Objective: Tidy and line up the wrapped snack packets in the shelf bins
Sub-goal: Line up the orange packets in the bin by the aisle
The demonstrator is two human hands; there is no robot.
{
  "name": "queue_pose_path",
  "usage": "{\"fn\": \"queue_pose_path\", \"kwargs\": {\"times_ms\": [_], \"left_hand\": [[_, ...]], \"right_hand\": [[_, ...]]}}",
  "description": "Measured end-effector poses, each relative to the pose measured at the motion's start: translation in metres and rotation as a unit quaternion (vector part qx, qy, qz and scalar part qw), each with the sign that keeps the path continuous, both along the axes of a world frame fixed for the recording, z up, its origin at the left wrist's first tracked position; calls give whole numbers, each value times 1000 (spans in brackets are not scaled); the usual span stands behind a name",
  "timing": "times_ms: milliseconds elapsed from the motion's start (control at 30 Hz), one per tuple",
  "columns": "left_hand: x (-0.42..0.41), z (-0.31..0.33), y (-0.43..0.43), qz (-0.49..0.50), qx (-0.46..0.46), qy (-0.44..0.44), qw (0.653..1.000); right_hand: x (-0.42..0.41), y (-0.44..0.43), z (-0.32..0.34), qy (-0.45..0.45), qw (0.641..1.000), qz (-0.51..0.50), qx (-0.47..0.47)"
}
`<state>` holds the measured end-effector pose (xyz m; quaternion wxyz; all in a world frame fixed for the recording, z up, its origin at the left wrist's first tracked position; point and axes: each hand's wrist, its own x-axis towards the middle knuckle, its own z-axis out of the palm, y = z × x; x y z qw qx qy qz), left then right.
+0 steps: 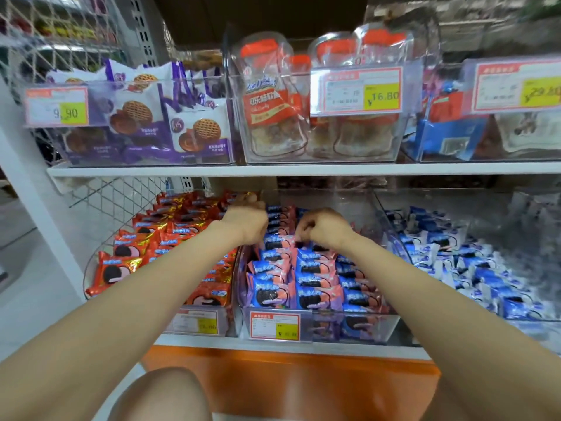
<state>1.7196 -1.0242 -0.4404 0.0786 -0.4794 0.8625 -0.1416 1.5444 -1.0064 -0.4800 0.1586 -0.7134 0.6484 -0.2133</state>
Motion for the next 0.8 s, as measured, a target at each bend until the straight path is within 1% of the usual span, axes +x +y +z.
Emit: {"fn": "queue_pose_path", "kwargs": {"times_ms": [33, 100, 200, 333, 433, 533, 600, 633, 667, 733, 800], "left_hand": [[-1, 0, 4, 5, 27, -16, 1000], [-1, -3, 7, 1, 35, -42, 998], [-2, -7, 8, -6, -3, -42, 999], [-4, -9, 7, 9, -41, -56, 998], [-5, -13, 3, 12, -78, -76, 994], [-4, -14, 1, 7, -76, -81, 994], [0, -8, 7, 1, -68, -44, 997], [3, -5, 14, -1, -72, -7, 997], [6, -2, 22, -5, -84, 43, 996], [16, -3, 44, -15, -114, 158, 981], [26, -10, 69, -35, -139, 239, 961]], "right_hand": [[3, 3, 1, 11, 1000, 17, 11], [9, 6, 1, 60, 998, 36, 5], [14, 7, -2, 102, 994, 32, -16], [14, 4, -7, 117, 993, 16, -25], [10, 5, -9, 104, 994, 11, -22], [2, 8, -2, 31, 999, 10, -11], [-10, 11, 5, -39, 998, -32, -23], [-19, 12, 7, -51, 996, -65, -33], [-28, 14, 6, -37, 994, -95, -33], [-41, 22, 0, 7, 993, -120, 21], [-42, 29, -9, -6, 993, -101, 64]]}}
